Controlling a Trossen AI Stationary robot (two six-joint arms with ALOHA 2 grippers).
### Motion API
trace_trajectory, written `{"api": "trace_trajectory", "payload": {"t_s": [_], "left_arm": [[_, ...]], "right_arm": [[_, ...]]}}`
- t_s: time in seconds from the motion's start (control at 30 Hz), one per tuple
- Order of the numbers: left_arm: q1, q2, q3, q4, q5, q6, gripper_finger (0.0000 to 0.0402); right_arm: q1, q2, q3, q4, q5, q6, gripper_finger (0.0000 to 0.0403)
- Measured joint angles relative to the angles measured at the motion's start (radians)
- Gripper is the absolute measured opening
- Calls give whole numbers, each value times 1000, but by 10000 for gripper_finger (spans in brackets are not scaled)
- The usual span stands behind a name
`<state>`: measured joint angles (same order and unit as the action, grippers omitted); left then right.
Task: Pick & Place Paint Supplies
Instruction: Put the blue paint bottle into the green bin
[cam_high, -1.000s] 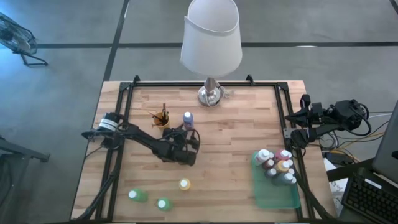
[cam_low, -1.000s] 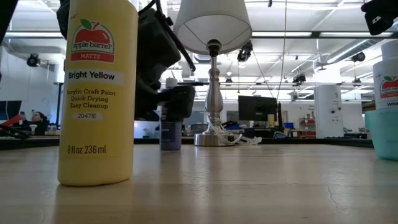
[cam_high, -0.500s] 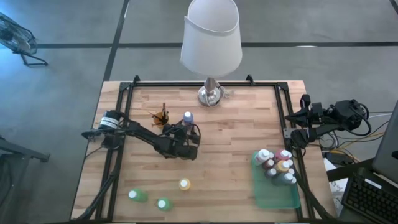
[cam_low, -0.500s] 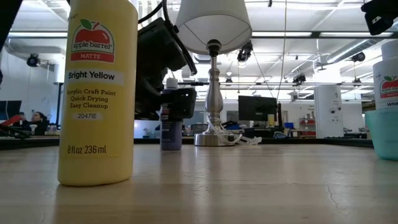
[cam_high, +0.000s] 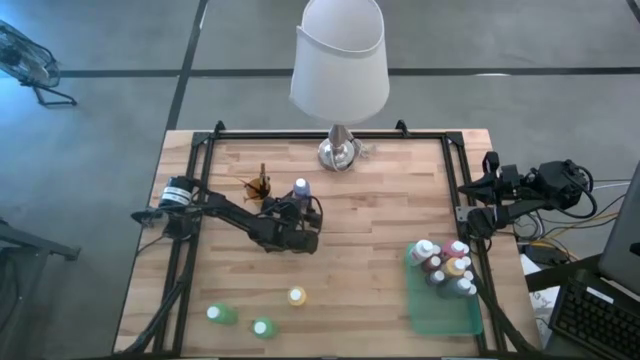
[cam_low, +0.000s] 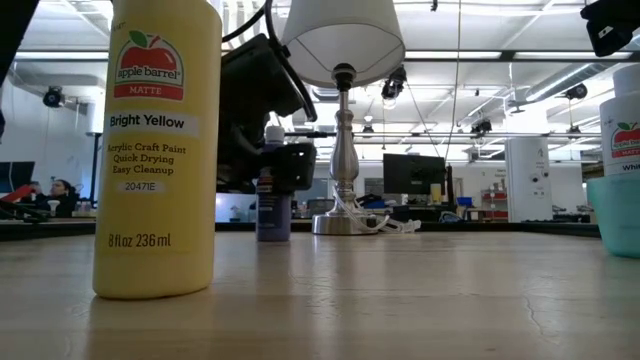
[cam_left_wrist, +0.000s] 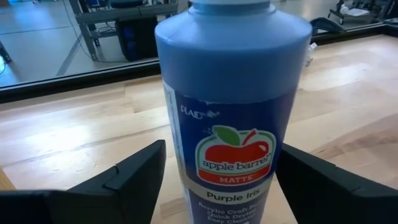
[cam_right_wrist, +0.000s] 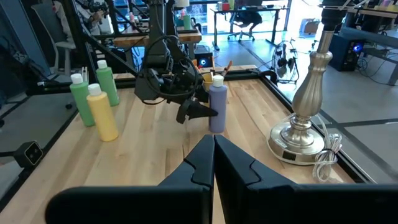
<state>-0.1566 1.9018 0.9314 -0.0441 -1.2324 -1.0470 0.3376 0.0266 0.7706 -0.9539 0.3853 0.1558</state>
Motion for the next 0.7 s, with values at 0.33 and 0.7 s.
{"api": "trace_trajectory", "payload": {"t_s": [0.33,0.7], "left_arm": [[-3,-3,12,28,51,56,199],[-29,-26,127,22,221,352,187]], "right_arm": [[0,0,0,0,0,0,8],[0,0,0,0,0,0,8]]}}
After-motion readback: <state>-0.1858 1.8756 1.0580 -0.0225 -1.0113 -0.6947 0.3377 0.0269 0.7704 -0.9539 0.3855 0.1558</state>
